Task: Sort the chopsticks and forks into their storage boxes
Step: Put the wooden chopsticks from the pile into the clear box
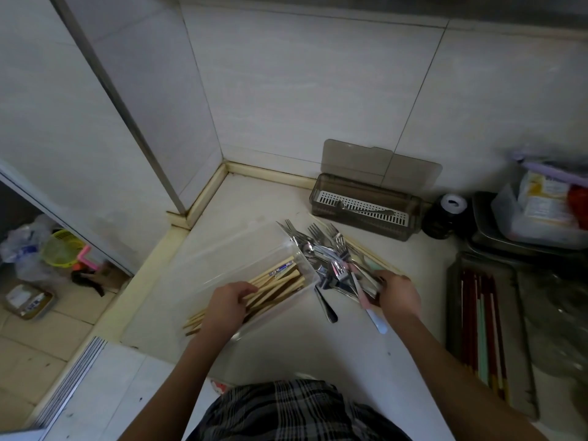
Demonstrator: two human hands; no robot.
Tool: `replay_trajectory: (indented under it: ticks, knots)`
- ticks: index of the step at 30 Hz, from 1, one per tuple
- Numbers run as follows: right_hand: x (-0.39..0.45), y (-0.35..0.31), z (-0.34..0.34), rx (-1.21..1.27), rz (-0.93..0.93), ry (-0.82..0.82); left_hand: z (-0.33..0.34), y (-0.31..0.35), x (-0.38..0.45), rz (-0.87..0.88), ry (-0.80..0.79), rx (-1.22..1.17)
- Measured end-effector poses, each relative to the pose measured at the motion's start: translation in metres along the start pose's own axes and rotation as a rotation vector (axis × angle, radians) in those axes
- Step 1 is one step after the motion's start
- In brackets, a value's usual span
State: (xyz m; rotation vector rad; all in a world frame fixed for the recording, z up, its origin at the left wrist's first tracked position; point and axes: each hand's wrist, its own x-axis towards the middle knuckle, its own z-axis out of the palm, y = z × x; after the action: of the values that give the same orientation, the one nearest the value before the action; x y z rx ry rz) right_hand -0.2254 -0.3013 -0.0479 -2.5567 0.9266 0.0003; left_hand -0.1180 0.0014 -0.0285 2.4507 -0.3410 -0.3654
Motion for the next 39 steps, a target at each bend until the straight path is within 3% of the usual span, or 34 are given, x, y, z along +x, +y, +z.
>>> replay_trajectory:
  ticks: [5,10,20,23,28,32,37,39]
  knots:
    - [0.008,0.009,-0.011,0.031,-0.038,0.129,-0.002,0.0,0.0,0.021,-0.013,0.03]
    - [0.018,0.017,-0.011,-0.152,0.016,-0.044,-0.003,0.0,-0.002,0.004,0.0,0.029]
    - [0.005,0.016,-0.002,-0.193,0.223,-0.019,-0.001,-0.003,-0.001,-0.016,-0.001,0.001]
    - [0.002,0.016,-0.001,-0.075,0.263,0.071,-0.002,-0.001,-0.001,-0.04,-0.023,-0.011]
    - [-0.011,0.007,-0.021,0.135,0.112,0.133,-0.002,0.003,-0.001,-0.024,-0.053,0.004]
    - [-0.01,-0.022,-0.021,0.121,-0.158,0.258,-0.005,0.004,-0.002,0.029,-0.062,0.027]
    - [-0.02,-0.058,-0.013,0.023,-0.538,0.289,-0.011,0.032,-0.017,0.398,0.362,0.166]
    - [-0.023,-0.07,-0.01,0.003,-0.633,0.227,-0.013,0.046,-0.019,0.563,0.369,0.261]
